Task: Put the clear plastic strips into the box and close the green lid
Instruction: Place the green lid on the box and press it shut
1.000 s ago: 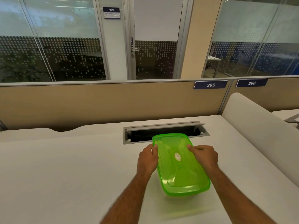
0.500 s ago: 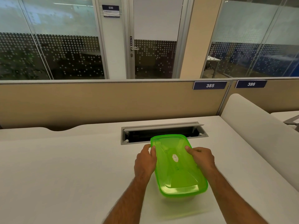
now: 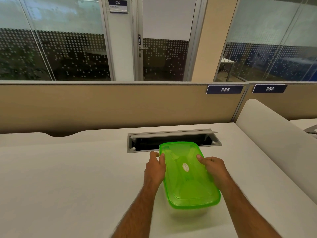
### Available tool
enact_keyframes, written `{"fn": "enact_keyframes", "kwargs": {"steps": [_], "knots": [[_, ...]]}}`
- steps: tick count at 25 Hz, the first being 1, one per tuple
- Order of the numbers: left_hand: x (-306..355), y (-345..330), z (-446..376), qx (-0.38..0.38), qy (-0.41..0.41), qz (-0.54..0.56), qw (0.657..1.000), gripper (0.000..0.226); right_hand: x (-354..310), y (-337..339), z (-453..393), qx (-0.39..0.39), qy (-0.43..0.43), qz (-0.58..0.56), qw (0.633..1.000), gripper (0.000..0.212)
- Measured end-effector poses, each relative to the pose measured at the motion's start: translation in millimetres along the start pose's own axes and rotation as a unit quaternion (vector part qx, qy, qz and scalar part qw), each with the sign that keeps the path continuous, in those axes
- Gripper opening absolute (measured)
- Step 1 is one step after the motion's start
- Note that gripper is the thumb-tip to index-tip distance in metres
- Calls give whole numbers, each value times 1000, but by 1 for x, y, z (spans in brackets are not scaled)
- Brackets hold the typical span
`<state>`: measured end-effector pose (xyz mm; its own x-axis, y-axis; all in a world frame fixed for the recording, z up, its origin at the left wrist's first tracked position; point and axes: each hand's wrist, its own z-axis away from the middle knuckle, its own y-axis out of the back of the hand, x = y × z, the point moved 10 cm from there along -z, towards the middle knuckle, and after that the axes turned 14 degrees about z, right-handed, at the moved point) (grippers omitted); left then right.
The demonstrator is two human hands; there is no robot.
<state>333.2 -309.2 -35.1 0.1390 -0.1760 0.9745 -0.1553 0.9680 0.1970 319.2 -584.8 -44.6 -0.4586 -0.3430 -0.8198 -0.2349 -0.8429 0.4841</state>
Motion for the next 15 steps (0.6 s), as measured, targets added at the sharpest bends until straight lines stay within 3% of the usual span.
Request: {"fn": "enact_keyframes", "kwargs": {"steps": [7,10,12,13,15], "knots": [[-8,2,-4,22,35,61,997,22,-6,-5,-8,-25,-21,34,999,39],[-10,1,-5,17,41,77,996,20,-19,-9,-14,-33,3,161,986,33],[-11,0,-6,12,43,90,995,19,-33,-10,-19,-28,23,135,990,21],[-10,0,-7,11,42,95,995,18,-40,-13,-23,-28,28,117,992,29],[-11,1,-7,10,42,104,994,15,-54,-19,-28,-16,54,174,983,26]]}}
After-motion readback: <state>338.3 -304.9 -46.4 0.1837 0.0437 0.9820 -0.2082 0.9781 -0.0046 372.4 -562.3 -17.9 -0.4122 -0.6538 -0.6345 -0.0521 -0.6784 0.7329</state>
